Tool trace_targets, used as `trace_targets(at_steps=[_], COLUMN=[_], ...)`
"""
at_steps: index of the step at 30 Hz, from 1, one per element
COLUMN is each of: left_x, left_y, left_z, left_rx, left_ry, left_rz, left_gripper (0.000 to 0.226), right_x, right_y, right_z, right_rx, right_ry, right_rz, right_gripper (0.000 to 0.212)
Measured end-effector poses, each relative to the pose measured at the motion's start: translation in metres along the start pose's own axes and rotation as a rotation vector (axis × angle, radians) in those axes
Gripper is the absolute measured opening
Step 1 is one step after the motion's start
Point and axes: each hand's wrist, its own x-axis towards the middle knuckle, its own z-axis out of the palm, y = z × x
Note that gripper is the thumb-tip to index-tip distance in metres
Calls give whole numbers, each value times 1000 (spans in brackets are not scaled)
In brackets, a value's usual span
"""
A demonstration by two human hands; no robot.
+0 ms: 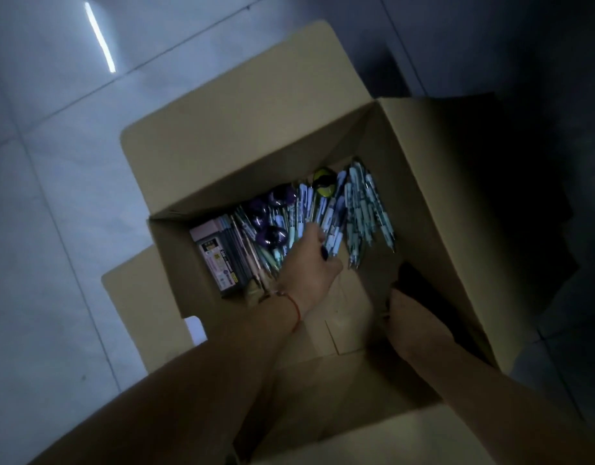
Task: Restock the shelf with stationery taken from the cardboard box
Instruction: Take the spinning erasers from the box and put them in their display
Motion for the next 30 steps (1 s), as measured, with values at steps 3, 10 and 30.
trace_targets(at_steps=[3,10,30], left_x=[-40,-177,-633], left_y=[23,104,406], left_z=[-29,-137,-575], left_rx=[-518,-1020,-1010], left_ry=[-90,-156,-316], left_rz=[-389,-422,186], left_gripper=[33,33,48], right_x=[-36,-199,-780], right_y=[-19,-89,-306], right_z=[-27,-149,-391], right_rx=[441,1609,1731], right_ry=[10,-188,-196], right_rz=[102,173,-434], right_gripper=[21,19,20])
